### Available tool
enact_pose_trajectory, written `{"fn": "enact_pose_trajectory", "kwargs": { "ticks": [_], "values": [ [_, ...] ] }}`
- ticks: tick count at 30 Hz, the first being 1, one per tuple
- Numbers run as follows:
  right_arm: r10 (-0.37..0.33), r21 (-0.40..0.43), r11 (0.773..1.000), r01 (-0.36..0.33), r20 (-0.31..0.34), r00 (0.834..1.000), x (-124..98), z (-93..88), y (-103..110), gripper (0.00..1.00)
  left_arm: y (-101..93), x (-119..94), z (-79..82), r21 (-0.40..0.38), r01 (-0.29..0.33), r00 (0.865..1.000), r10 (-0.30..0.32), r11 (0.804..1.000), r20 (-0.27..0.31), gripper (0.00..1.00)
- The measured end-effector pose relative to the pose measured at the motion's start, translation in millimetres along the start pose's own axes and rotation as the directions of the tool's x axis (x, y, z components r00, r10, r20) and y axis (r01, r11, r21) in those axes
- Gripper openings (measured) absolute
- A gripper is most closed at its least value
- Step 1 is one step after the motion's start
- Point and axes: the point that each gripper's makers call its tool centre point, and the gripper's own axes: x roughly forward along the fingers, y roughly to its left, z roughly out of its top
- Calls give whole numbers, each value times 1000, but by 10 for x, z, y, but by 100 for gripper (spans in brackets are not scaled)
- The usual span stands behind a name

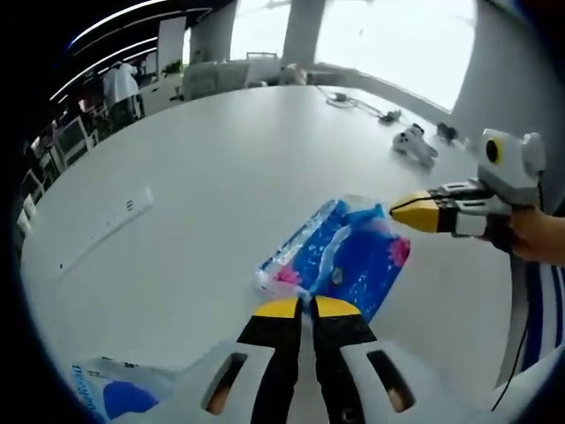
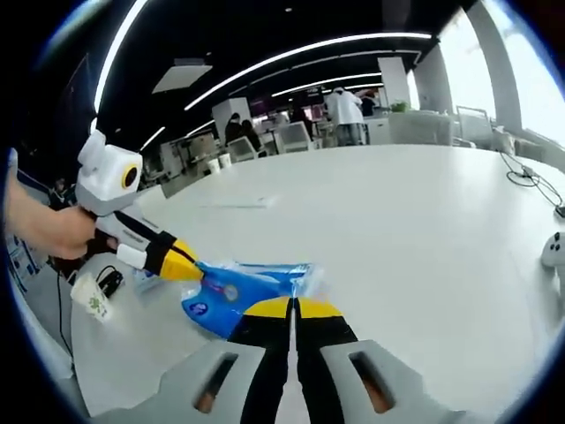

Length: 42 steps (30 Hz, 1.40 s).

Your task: Arrange the tabletop items into an orderly group along one side of the table until the central work area is clear of visible clutter.

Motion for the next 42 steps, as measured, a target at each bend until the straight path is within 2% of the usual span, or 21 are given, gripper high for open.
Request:
{"fn": "enact_pose_trajectory", "kwargs": {
  "ticks": [13,16,26,32,35,37,39,42],
  "values": [
    [8,8,1000,-8,-29,1000,89,-115,-14,0,53,69,-51,-56,-4,1000,3,998,-9,0],
    [4,19,1000,-4,-34,999,97,-145,-37,0,59,92,-84,-47,-9,1000,8,999,-25,1],
    [-2,32,999,3,-32,999,120,-137,-54,0,77,96,-75,-65,-12,1000,11,998,-22,1],
    [-12,31,999,13,-39,999,128,-126,-63,0,81,87,-107,-45,-22,999,20,999,-34,4],
    [-16,13,1000,17,-43,999,133,-108,-46,0,80,83,-130,-48,-25,999,23,999,-46,11],
    [-27,30,999,28,-54,998,130,-101,-58,0,89,80,-133,-35,-33,998,31,999,-48,24],
    [-31,46,998,33,-36,999,130,-67,-60,6,110,67,-118,-36,-42,998,40,998,-42,33],
    [-38,45,998,39,-27,999,128,-44,-54,14,113,10,-94,-56,-38,999,37,998,-30,38]
  ]
}}
